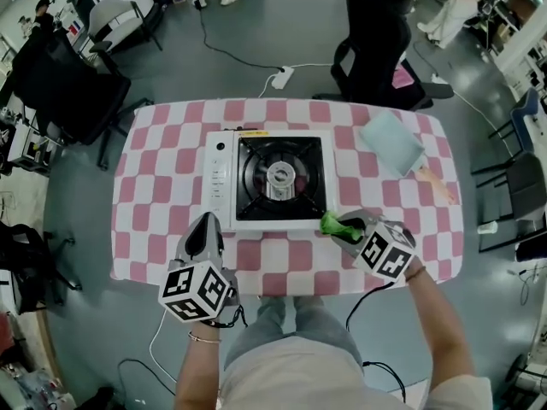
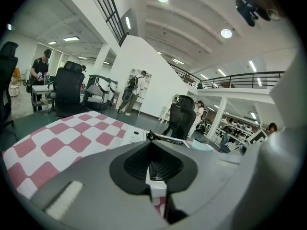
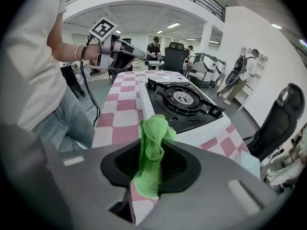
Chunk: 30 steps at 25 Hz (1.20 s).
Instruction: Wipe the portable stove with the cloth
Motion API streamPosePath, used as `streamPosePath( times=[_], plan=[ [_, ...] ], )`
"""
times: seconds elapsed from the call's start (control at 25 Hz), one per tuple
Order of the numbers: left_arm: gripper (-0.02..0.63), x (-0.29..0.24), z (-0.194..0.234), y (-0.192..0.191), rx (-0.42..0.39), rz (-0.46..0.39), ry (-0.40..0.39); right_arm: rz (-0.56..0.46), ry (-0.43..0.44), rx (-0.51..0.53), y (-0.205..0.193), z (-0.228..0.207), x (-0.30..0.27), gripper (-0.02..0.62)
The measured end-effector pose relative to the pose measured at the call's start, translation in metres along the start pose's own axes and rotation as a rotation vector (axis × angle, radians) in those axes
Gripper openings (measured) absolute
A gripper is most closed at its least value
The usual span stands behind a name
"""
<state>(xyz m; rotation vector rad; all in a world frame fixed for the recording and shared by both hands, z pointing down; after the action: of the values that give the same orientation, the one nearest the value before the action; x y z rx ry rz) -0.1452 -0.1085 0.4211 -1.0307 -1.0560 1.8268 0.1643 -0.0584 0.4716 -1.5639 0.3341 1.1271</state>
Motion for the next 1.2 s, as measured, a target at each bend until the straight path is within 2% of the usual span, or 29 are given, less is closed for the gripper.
streamPosePath(
  times=[0.64,1.2],
  plan=[
    [0.0,0.016,0.03,0.005,0.049,-0.032,0.036,0.178,-0.007,0.108,0.023,0.009,-0.012,0.098],
    [0.0,0.023,0.045,0.01,0.073,-0.045,0.051,0.175,0.005,0.106,0.041,0.019,-0.02,0.098]
  ],
)
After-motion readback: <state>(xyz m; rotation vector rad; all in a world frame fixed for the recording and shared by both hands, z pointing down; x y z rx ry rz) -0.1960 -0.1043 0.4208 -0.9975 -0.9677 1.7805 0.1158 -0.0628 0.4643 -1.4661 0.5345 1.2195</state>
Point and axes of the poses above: the fingertips, and each gripper's own axes: x backward along the fingers, z to its left, y out of its top, the point moved 8 cm from there along x, backward along the fingers, and after that the axes turned 6 degrees about -z, right-handed, at the moved point
